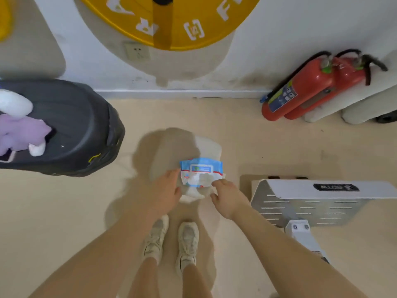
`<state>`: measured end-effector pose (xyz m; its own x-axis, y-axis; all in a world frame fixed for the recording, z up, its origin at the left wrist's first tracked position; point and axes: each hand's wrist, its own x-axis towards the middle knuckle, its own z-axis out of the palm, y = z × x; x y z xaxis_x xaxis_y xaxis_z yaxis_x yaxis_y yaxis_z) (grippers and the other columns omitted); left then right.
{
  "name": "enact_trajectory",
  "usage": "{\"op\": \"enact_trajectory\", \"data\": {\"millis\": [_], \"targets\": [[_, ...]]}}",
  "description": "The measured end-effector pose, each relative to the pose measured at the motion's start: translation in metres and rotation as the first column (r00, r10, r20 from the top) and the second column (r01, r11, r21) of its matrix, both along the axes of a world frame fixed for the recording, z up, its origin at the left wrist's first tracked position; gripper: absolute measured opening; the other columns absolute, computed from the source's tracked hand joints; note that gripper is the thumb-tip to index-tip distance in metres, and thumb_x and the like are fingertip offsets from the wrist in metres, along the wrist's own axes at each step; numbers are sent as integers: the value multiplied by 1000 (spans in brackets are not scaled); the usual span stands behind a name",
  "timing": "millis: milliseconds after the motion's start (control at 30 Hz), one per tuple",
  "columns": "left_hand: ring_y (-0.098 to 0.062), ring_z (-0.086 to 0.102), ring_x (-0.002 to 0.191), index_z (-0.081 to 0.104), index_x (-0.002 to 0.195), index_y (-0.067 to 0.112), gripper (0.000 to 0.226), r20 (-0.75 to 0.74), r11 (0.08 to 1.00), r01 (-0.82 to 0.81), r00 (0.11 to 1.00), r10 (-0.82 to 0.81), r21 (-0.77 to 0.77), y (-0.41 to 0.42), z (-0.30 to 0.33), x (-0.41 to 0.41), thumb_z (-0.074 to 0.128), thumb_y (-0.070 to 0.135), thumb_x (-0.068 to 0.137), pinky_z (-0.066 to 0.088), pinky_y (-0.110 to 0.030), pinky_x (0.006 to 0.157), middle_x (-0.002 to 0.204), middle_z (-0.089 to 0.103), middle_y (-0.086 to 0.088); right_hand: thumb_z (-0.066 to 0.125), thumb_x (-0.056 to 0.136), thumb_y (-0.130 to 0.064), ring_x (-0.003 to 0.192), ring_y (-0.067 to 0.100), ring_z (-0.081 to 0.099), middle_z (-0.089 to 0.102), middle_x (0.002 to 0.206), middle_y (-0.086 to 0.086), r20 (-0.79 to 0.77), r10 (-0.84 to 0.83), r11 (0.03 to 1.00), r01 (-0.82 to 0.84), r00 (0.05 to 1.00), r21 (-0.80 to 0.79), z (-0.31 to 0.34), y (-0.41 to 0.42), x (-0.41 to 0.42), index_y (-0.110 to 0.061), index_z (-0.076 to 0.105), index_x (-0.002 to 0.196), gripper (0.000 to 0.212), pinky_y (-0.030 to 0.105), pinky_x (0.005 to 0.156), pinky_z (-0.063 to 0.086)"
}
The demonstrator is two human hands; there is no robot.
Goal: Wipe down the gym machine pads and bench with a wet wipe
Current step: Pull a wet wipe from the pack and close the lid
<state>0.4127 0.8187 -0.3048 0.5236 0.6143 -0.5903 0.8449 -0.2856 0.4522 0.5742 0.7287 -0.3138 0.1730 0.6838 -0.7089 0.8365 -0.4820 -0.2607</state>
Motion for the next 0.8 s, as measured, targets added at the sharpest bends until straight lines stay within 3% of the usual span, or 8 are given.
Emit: {"op": "enact_trajectory", "data": {"millis": [133,333,433,533,633,700,733,800], "targets": [[-27,44,120,32,139,9,46,45,999,44,998,-45,20,19,-102,30,42,14,93,36,-34,93,137,42,-10,35,98,-21,130,24,32,34,144,7,47,-3,999,1,999,48,-89,24,6,-12,34,137,40,35,101,36],[-29,48,114,41,132,6,42,127,995,90,987,-95,41,19,-203,40,47,11,92,40,-39,89,133,44,-9,41,96,-19,143,20,10,13,155,2,90,127,988,-134,988,74,-193,40,12,-15,25,143,51,33,113,12],[-32,52,109,47,127,4,48,120,984,165,978,-172,63,17,-231,34,62,14,83,46,-42,82,126,49,-12,56,90,-23,141,25,18,21,153,5,121,192,973,-205,974,107,-218,41,21,-13,28,143,61,36,112,19],[-34,56,103,48,130,5,60,134,980,156,976,-172,121,19,-240,35,72,17,75,49,-41,75,125,51,-13,79,66,-32,111,33,59,59,125,13,241,327,907,-375,914,192,-225,41,30,-5,59,121,64,38,84,51],[-29,56,104,40,134,9,68,93,984,112,988,-125,136,21,-239,40,72,20,76,46,-36,74,128,50,-8,59,79,-31,87,30,69,70,103,13,384,421,783,-543,821,303,-229,39,40,-3,68,105,39,33,60,55],[-31,65,77,54,116,3,71,133,975,144,977,-167,169,20,-238,40,86,13,54,49,-30,54,105,64,-12,47,88,-17,82,30,67,67,99,11,333,353,808,-464,875,363,-219,46,46,-4,62,107,27,31,53,48],[-30,64,62,57,107,2,72,135,973,139,977,-165,184,18,-238,39,89,10,43,47,-27,46,92,67,-12,43,94,-17,90,30,62,62,107,11,307,301,836,-404,903,370,-215,52,49,-6,56,114,26,32,57,43],[-27,61,55,53,101,7,71,159,964,141,971,-179,226,15,-241,37,88,10,40,44,-22,44,83,67,-10,38,99,-26,102,30,51,49,119,12,255,88,875,-197,963,441,-213,58,53,-10,49,119,29,33,64,35]]}}
